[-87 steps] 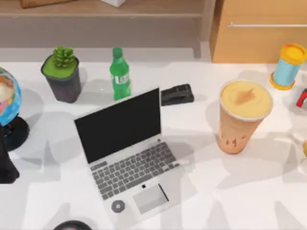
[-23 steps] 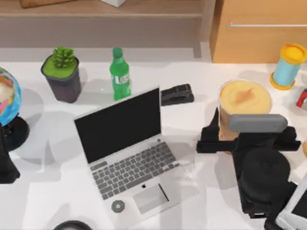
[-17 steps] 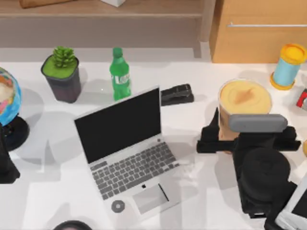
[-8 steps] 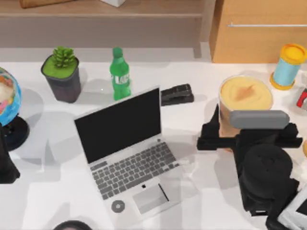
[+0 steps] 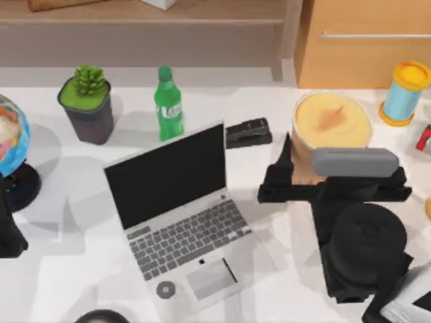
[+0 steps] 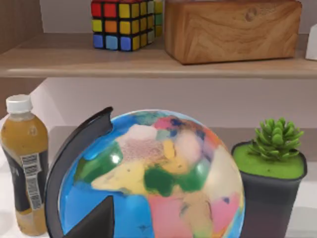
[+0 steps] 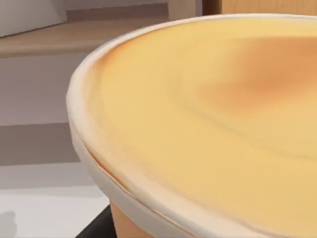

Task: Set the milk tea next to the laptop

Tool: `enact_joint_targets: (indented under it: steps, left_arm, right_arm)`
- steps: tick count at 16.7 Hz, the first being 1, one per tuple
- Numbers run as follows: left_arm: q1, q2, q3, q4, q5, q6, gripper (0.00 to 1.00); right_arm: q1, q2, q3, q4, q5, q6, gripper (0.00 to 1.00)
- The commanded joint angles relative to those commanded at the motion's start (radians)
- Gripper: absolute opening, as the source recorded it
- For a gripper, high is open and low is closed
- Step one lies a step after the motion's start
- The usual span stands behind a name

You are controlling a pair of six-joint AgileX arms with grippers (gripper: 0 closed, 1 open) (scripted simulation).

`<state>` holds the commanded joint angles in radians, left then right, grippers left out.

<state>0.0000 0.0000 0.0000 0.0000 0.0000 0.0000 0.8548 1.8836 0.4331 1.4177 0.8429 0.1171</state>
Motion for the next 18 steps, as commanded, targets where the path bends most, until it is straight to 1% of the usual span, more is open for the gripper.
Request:
enact_joint_targets:
  steps: [5, 9, 14, 18]
  left_arm:
    - [0.000, 0.000, 0.000, 0.000, 0.000, 0.000, 1.00]
    - [0.000, 0.000, 0.000, 0.000, 0.000, 0.000, 1.00]
    - [0.000, 0.000, 0.000, 0.000, 0.000, 0.000, 1.00]
    - [0.000, 0.000, 0.000, 0.000, 0.000, 0.000, 1.00]
  right_arm:
    - [0.145, -0.089, -0.007, -0.046, 0.082, 0.021, 0.00]
    - [0.242, -0.144, -0.021, -0.142, 0.169, 0.061, 0.00]
    - [0.313, -0.189, -0.028, -0.329, 0.292, 0.131, 0.00]
    - [0.342, -0.214, -0.028, -0.454, 0.360, 0.173, 0.00]
